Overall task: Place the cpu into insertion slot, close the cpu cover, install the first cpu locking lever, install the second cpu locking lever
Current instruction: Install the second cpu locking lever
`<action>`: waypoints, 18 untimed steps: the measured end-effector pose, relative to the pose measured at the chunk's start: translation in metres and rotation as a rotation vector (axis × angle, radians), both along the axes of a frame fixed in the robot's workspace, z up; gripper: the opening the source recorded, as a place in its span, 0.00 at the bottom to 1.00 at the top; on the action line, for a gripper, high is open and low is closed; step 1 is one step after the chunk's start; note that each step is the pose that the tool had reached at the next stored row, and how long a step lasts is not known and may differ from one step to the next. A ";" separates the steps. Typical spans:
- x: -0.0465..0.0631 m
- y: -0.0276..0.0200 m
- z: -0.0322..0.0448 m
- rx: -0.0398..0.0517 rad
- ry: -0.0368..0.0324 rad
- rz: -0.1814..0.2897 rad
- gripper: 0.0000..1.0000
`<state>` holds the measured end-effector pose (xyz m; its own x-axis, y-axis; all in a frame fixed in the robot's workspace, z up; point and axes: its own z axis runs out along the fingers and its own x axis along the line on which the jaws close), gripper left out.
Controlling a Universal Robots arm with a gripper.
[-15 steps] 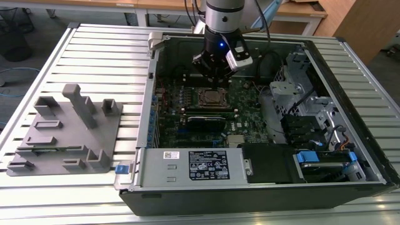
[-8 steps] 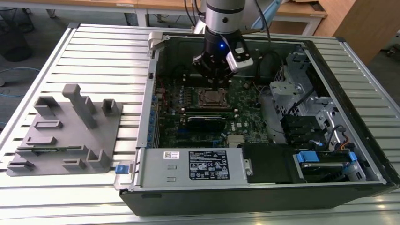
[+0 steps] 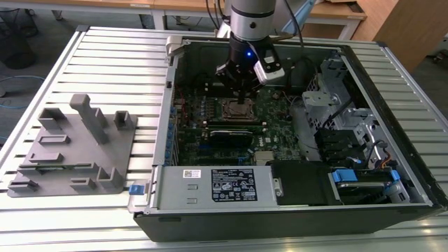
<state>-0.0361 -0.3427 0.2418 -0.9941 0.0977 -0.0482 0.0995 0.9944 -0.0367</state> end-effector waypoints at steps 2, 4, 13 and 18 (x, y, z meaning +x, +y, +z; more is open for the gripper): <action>0.000 -0.0023 0.0000 0.0001 -0.0001 0.000 0.11; 0.000 -0.0046 0.0000 0.0001 -0.0001 0.000 0.11; -0.002 -0.0153 0.0000 0.0000 0.0000 0.000 0.11; -0.002 -0.0174 0.0000 0.0001 -0.0001 0.000 0.11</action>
